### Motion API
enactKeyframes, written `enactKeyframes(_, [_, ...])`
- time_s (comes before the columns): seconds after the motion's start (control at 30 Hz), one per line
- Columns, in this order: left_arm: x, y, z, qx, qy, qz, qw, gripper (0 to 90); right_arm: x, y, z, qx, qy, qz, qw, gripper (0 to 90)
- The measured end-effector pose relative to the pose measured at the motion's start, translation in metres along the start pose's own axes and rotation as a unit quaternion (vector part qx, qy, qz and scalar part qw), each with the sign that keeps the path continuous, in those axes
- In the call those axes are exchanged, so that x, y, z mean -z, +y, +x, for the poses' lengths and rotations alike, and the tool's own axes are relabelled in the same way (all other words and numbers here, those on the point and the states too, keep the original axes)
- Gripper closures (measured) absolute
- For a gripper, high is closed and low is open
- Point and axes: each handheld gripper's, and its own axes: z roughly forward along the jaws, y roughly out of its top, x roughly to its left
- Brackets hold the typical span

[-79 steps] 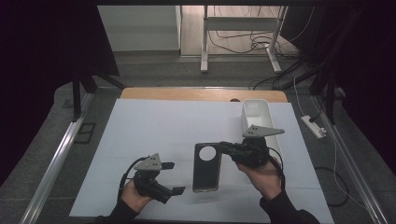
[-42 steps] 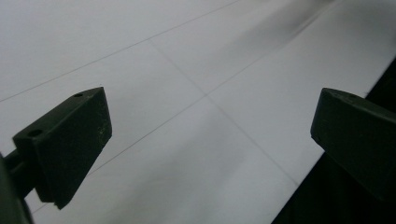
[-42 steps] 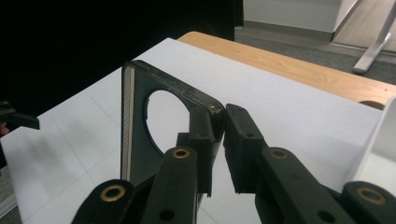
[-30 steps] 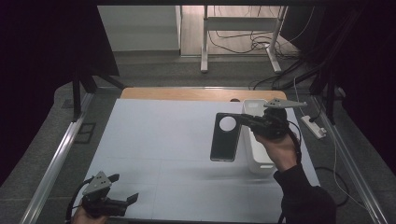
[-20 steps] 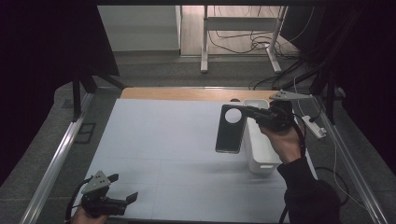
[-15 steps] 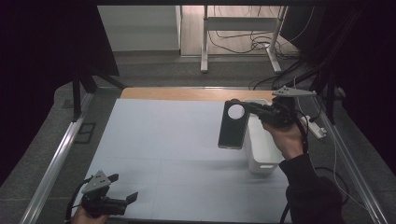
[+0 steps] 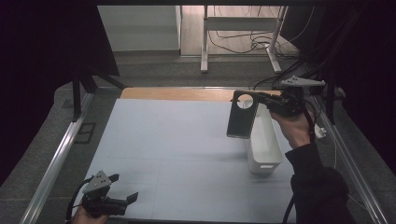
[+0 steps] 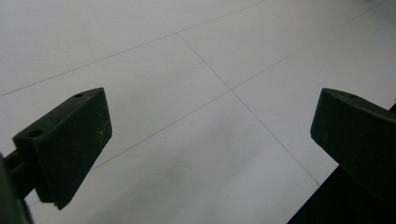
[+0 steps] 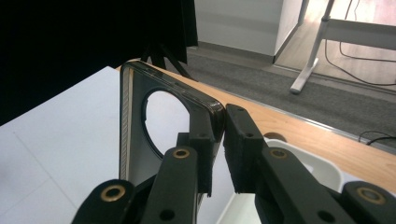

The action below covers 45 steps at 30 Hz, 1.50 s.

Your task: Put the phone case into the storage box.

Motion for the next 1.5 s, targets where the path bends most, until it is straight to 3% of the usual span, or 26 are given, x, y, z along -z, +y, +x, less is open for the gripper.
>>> enactKeyframes(0.5, [-0.001, 0.0, 0.0, -0.002, 0.001, 0.003, 1.0, 0.0, -0.003, 0.012, -0.035, 0.001, -0.025, -0.01, 0.9996, 81.3])
enactKeyframes(1.5, [-0.002, 0.001, 0.0, -0.003, 0.0, 0.008, 1.0, 0.0, -0.012, 0.024, -0.085, 0.003, -0.073, -0.009, 0.9973, 81.4])
